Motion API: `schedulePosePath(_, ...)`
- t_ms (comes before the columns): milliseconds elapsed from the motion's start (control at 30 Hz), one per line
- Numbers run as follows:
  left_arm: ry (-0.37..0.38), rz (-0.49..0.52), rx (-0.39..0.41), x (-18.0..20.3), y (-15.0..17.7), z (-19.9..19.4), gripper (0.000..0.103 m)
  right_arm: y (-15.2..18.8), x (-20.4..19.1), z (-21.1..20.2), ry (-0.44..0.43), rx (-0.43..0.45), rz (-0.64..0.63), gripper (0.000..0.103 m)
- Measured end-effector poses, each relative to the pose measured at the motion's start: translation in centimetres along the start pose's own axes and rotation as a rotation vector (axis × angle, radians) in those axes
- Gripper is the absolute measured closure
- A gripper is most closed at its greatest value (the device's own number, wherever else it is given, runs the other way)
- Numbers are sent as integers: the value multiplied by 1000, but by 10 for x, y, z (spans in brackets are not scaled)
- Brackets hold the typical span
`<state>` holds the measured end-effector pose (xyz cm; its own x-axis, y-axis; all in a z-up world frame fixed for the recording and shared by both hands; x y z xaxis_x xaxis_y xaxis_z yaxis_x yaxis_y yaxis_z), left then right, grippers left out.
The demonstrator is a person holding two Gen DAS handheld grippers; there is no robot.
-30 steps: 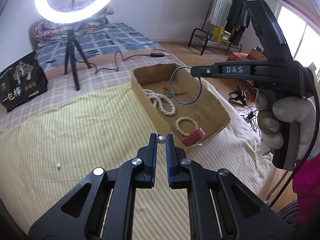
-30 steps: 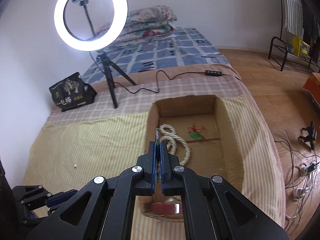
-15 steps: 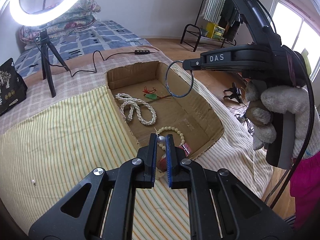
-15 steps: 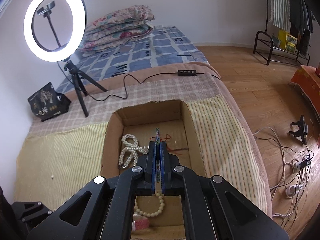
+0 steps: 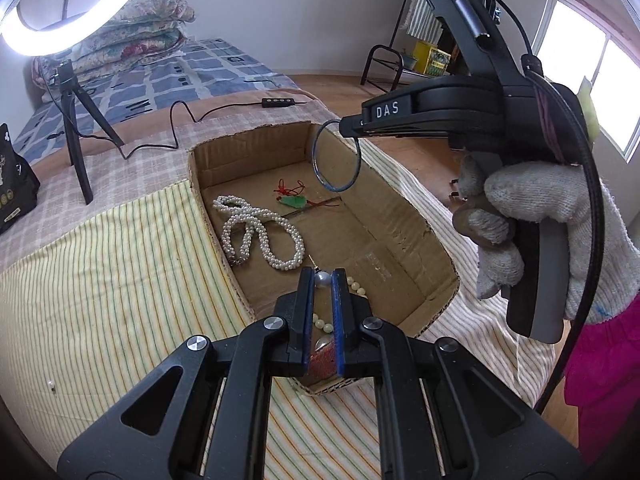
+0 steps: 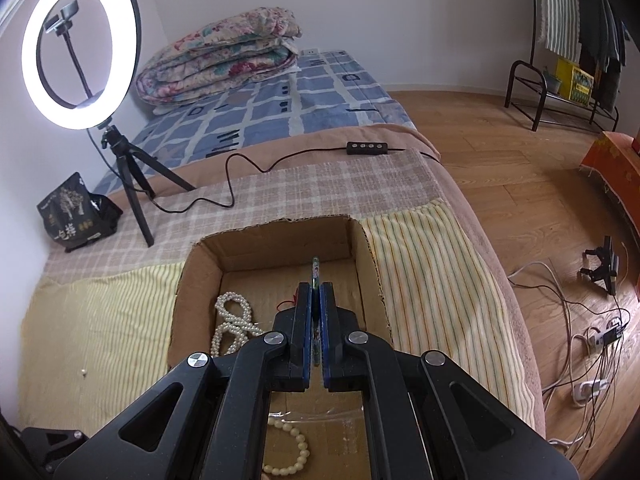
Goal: Organize jewelry
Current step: 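Open both grippers to drop the bangle and earring into the box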
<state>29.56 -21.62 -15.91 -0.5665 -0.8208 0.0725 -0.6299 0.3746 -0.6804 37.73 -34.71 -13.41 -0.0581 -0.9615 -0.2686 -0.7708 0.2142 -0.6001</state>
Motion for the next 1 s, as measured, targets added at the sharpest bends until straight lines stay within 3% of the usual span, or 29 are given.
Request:
schedulePosePath(333,-6,10,-8,2,0,5,96,-1,-4,4,-30,-2,-6,99)
schedulePosePath(367,-11,13,-11,3,0,5,92,-2,-4,3,-32,0,-6,96)
schedulePosePath(400,-13,17,-12,3,0,5,86,-2,-5,2,-32,3,-7,82)
schedulePosePath(433,-14,20,-11,4,0,4,67,-2,-6,1,-34,9,-7,64)
schedulePosePath(467,-17,21,-8,4,1,3,54,-3,-7,0,-39,18,-6,56)
schedulePosePath(500,-25,22,-2,4,1,2,50,-3,-7,-2,-41,26,-6,46)
schedulePosePath(567,-35,26,6,4,0,-1,48,-4,-8,-4,-40,39,-8,44)
schedulePosePath(667,-39,24,11,5,0,-4,34,-5,-10,-6,-31,44,-14,32)
schedulePosePath(733,-45,27,18,5,0,-6,32,-5,-11,-7,-26,49,-17,27)
schedulePosePath(1000,-53,31,22,5,1,-11,26,-5,-14,-11,-4,55,-30,26)
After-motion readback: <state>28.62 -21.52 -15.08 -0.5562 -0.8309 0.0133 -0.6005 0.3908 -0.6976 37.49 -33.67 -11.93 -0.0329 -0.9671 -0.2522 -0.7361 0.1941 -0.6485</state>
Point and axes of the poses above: each gripper's, at about its wrist camera, not at the fingertips, and z roughly the way its jaws point, x to its right, y to its underside, the point moved 4 cm from there along z, roughly the way its jaws point, and after that the axes turned 12 degrees about z, right-handed, at the moved point
